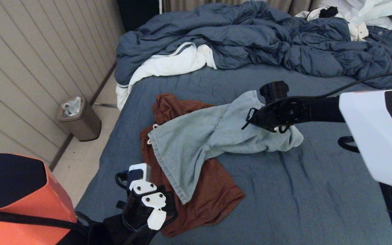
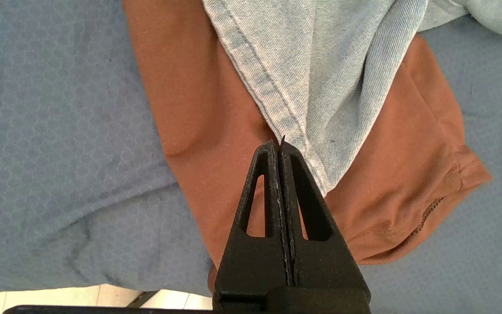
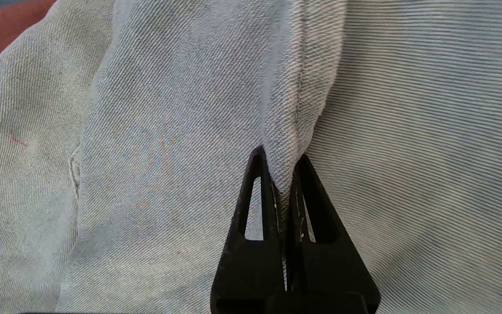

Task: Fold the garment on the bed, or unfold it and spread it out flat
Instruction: Unford the blue shorts

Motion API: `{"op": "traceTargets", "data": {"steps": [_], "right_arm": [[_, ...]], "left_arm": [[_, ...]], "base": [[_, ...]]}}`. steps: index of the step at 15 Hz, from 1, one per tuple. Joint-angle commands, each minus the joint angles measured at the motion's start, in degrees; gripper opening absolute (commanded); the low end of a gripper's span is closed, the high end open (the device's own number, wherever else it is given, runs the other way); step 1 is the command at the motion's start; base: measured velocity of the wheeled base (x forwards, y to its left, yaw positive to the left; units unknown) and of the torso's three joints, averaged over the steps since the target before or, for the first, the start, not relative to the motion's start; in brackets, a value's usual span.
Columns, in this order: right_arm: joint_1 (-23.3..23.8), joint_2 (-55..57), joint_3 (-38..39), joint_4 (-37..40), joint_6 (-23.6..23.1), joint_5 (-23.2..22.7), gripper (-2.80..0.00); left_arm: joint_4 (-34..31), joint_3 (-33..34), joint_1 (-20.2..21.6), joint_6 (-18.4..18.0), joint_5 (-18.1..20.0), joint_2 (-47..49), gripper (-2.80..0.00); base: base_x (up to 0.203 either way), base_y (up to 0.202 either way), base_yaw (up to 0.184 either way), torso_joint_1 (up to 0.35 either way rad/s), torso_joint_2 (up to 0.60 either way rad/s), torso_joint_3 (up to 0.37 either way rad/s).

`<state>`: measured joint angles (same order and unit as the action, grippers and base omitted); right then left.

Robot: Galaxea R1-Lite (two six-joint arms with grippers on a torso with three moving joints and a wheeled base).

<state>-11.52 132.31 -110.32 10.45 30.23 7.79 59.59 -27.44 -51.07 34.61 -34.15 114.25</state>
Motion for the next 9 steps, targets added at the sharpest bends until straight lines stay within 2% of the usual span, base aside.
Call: {"op": "traceTargets", "data": {"steps": [1, 4, 9], "right_arm": [[-0.2, -4.9, 3.7, 0.0, 0.3, 0.4, -2.8], [-0.7, -10.8, 12.8, -0.1, 1.0, 0.5, -2.8], [-0.8, -24.7, 34.8, -4.7, 1.2, 0.5, -2.8]], "left_arm": [[0.4, 0.0, 0.0, 0.2, -0.2, 0.0, -2.8], [0.4, 0.0, 0.0, 0.2, 0.2, 0.1, -2.8], [0.4, 0.8, -0.1, 0.2, 1.5, -0.4, -2.8]], "base": [[0.0, 0.0, 0.0, 0.0, 0.0, 0.0], [0.0, 0.0, 0.0, 0.0, 0.0, 0.0], [0.0, 0.0, 0.0, 0.0, 0.0, 0.0]]}}
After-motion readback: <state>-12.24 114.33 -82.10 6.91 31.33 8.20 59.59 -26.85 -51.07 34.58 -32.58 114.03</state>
